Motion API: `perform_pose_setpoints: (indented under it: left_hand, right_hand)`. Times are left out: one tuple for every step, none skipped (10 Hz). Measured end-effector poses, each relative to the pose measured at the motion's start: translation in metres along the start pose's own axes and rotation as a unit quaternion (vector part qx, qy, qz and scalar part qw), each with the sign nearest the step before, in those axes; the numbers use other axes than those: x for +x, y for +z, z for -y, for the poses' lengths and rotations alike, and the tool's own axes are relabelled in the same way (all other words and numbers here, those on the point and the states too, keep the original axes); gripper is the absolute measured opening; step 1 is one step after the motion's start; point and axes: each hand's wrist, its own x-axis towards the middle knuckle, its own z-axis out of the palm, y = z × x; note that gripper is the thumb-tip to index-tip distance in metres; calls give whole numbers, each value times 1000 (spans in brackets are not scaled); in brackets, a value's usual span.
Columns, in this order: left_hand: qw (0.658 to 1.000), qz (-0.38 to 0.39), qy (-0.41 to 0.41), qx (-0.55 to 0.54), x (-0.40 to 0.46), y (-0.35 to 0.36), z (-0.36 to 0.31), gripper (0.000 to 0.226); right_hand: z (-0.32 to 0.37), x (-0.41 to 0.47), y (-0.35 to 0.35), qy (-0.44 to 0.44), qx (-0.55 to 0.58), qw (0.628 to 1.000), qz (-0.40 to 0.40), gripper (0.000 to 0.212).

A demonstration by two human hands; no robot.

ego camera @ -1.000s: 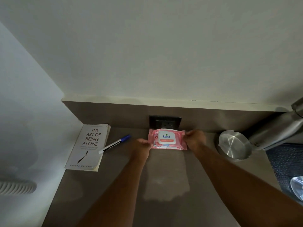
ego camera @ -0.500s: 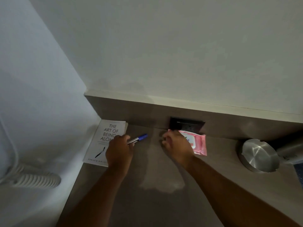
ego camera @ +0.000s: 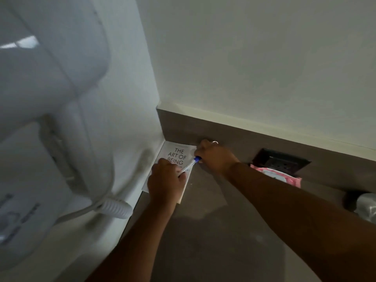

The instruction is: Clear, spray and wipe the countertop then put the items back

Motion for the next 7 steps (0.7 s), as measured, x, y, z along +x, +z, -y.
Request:
perform_pose_setpoints:
  left_hand:
    - [999,-8,-45,-10,-2,-3,30,32]
    - [999,6,-44,12,-3,1,35,35]
    - [998,11,-52,20,0,4,33,39]
    - [998,16,-51,14,3,4,31,38]
    - [998,41,-51,9,2,-1,31,36]
    - [998,24,-57,-1,1,-12,27,40]
    - [999,-14,-33,12,-7,-32,3,44]
  right_hand:
    - [33,37,1,-84,-68,994,16,31]
    - [46,52,9,-103,-112,987,48,37]
    - [46,60,10,-106,-150,981,69,45]
    - [40,50,-1,-83,-130,986,69,52]
    - [33,5,-43,0,-5,1000,14,54]
    - [27,-47,-92,-6,53,989,-141,47]
    - [32,-145,-184,-86,263,881,-385,32]
